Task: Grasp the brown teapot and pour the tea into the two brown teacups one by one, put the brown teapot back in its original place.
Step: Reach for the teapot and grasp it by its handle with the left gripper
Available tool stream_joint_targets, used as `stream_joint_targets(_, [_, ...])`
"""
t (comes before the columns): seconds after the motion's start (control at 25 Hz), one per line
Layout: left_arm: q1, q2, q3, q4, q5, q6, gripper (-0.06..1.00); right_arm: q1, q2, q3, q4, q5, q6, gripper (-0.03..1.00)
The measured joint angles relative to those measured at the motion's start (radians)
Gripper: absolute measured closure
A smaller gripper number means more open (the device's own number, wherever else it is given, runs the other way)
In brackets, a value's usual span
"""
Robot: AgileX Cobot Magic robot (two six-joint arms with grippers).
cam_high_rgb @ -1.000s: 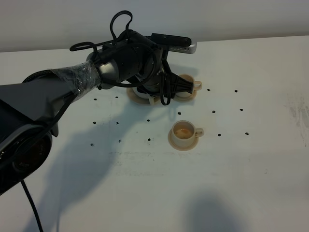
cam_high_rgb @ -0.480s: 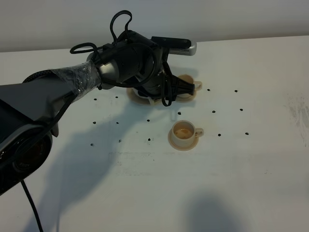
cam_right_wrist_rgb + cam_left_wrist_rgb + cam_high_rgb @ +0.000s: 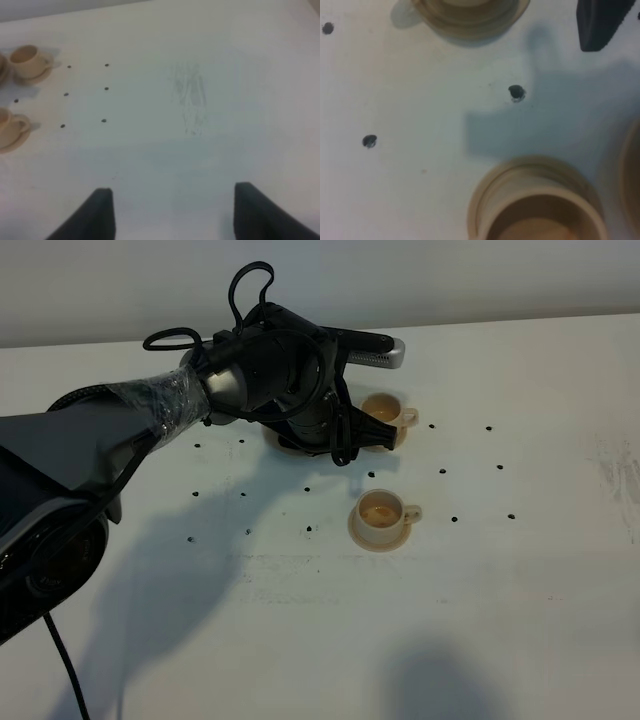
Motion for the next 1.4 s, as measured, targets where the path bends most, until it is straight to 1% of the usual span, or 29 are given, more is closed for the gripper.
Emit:
stream_joint_targets(0.2, [0.0,0.0,0.0,0.035,0.002,0.0,0.53,0.0,0.0,0.0,0.0,0.0,0.0,0.46])
stream_joint_targets(0.4, [0.003,0.0,0.0,0.048,0.009,0.0,0.53,0.0,0.0,0.0,0.0,0.0,0.0,0.46])
stream_joint_targets(0.8, [0.017,0.0,0.0,0.09,0.065,0.001,0.53,0.0,0.0,0.0,0.0,0.0,0.0,0.46])
stream_joint_targets(1.04, [0.026,0.0,0.0,0.092,0.092,0.005,0.53,0.0,0.0,0.0,0.0,0.0,0.0,0.46])
stream_joint_targets(1.16, [0.026,0.0,0.0,0.092,0.111,0.022,0.53,0.0,0.0,0.0,0.0,0.0,0.0,0.46])
stream_joint_targets(1.4, [0.028,0.0,0.0,0.09,0.109,0.032,0.53,0.0,0.0,0.0,0.0,0.0,0.0,0.46])
